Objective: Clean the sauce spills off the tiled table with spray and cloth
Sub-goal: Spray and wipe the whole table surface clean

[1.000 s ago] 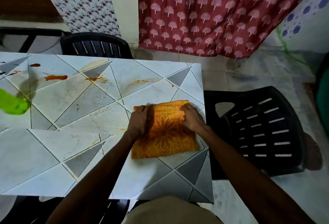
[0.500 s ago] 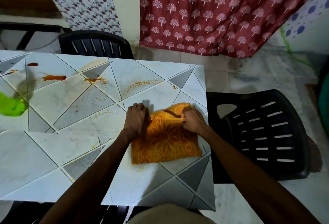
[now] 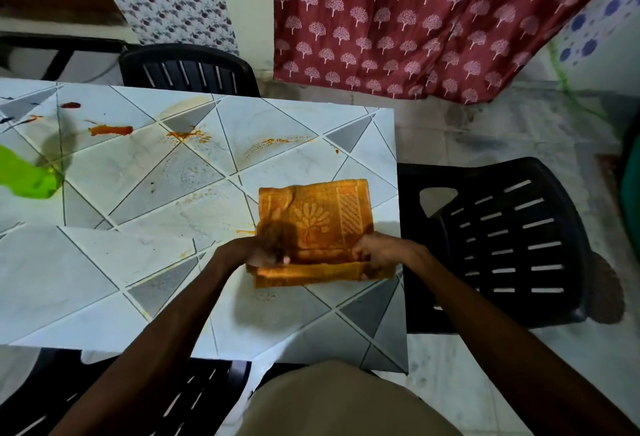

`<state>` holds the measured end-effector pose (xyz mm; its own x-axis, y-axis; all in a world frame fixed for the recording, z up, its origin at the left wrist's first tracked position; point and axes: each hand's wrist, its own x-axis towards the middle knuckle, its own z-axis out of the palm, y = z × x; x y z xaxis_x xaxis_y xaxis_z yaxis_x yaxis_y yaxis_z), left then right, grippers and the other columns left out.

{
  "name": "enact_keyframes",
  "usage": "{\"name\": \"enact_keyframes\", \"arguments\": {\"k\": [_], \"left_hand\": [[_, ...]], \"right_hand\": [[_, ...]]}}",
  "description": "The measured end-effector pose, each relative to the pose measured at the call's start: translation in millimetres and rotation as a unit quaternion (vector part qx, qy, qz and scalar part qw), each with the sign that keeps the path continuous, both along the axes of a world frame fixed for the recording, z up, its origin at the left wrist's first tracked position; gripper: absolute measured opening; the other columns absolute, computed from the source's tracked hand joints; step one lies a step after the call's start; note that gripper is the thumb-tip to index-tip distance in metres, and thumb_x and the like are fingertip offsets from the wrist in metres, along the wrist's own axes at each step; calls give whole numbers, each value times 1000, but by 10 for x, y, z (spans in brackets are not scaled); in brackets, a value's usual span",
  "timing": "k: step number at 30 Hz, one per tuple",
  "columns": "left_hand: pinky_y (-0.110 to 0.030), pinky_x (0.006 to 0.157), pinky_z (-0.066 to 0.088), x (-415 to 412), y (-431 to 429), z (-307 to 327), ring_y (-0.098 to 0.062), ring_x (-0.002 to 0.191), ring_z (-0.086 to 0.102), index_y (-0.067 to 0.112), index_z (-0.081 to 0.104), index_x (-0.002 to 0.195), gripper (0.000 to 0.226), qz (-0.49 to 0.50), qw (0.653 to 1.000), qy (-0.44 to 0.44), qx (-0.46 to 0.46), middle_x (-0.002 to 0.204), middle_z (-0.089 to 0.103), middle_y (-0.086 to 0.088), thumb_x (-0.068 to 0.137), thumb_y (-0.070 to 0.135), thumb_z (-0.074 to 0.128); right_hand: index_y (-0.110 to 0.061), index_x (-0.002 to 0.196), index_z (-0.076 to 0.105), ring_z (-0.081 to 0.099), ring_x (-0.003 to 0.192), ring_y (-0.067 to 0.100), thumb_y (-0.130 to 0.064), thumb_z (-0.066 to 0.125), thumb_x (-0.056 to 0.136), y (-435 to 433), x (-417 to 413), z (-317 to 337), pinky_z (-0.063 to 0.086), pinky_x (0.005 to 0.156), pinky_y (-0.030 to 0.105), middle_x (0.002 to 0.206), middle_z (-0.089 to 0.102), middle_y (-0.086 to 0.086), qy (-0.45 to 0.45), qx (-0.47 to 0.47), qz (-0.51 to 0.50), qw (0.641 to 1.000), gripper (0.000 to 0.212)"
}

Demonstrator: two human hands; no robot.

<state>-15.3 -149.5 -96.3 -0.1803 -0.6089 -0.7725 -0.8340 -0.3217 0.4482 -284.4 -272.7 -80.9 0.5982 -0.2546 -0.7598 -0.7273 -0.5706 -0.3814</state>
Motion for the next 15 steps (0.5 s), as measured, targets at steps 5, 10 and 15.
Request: {"name": "enact_keyframes", "arguments": {"k": [5, 10, 15], "left_hand": [[-41, 95, 51, -104, 205, -193, -34, 110, 62, 7, 60, 125, 64, -35, 985, -63, 158, 131, 59, -20, 91, 61, 51], [-33, 88, 55, -321, 326, -196, -29, 112, 61, 9, 47, 142, 56, -16, 948, -26, 316, 136, 55, -19, 97, 40, 56], [-22, 71, 47, -332, 407, -96, -27, 104, 68, 9, 68, 113, 28, 99, 986, 22, 131, 108, 72, -7, 101, 28, 52]], "right_hand": [[-18, 123, 67, 63, 108, 27, -24, 80, 81, 289, -122, -54, 57, 92, 44, 124, 65, 7, 68, 32, 40, 996, 44], [-28, 127, 66, 61, 97, 16, -27, 71, 90, 510, -222, -21, 52, 78, 28, 124, 66, -1, 124, 94, 87, 984, 37], [-21, 83, 74, 72, 84, 20, -26, 70, 91, 415, -300, -51, 57, 74, 29, 87, 75, 2, -35, 15, -179, 983, 10]]}}
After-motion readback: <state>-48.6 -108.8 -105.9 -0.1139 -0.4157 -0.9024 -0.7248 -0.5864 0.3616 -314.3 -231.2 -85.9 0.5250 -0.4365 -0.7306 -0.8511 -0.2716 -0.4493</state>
